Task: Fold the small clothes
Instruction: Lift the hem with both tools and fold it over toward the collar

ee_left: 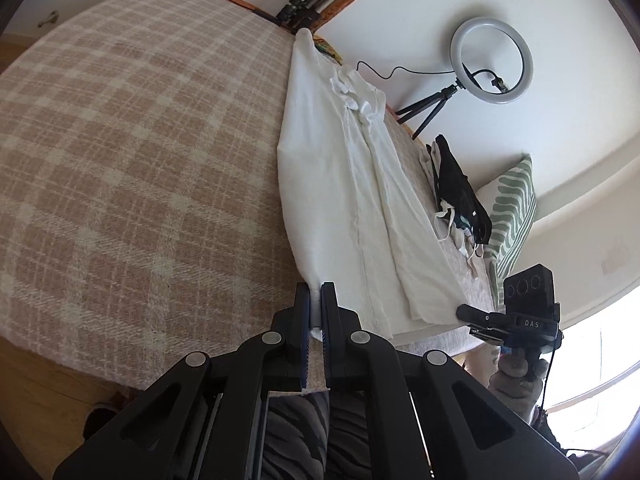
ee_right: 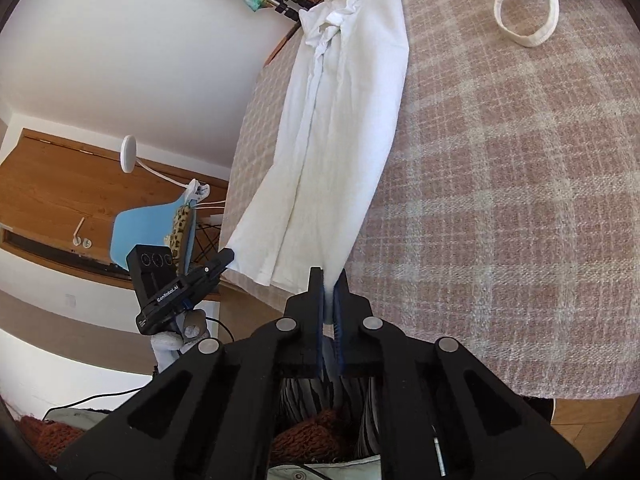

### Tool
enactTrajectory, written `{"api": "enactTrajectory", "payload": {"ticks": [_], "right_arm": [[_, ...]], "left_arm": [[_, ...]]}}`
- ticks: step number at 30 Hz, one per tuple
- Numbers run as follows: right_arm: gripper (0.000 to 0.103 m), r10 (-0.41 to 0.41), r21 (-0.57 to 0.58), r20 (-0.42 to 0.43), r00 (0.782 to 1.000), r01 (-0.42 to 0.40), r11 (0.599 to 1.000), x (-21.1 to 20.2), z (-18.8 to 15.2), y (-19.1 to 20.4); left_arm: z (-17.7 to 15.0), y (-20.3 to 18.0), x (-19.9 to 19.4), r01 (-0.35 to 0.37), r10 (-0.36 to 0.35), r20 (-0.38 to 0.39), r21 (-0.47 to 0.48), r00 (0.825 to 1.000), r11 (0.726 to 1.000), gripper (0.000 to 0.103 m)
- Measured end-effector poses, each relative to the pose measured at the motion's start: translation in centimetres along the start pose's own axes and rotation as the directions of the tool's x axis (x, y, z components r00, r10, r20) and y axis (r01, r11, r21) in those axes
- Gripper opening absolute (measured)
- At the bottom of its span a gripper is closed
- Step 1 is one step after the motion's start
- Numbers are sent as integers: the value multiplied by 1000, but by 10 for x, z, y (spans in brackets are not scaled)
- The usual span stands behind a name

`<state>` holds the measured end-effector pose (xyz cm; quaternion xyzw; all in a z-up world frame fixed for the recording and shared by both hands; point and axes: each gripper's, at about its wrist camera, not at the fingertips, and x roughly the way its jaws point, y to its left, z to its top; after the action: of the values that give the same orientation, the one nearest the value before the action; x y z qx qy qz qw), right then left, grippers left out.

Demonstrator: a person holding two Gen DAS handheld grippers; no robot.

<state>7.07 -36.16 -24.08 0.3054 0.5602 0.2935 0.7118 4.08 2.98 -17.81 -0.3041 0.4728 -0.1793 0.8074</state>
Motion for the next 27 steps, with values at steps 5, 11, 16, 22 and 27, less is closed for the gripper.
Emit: {"api": "enactTrajectory", "payload": {"ticks": [5, 11, 16, 22, 27], "right_arm": [[7, -18, 42, -21, 1000, 19, 999, 14, -1, -16], [7, 37, 31, 12, 999, -38, 999, 0, 11, -7], [7, 49, 5, 46, 998, -49, 999, -7, 34, 8], [7, 37, 3, 97, 995, -37, 999, -10, 77, 14], [6, -8, 18, 106, 994, 6, 1000, -3, 113, 12]], "left_arm": [[-8, 6, 8, -22, 22, -26, -2, 999, 1000, 4], [8, -12, -3, 4, -4, 0, 52, 1000, 999, 4], [35, -23, 2, 25, -26, 24, 74, 999, 997, 4], [77, -33, 18, 3, -10, 56, 125, 998, 992, 4], [107, -33, 40, -32, 23, 63, 145, 998, 989, 4]]}}
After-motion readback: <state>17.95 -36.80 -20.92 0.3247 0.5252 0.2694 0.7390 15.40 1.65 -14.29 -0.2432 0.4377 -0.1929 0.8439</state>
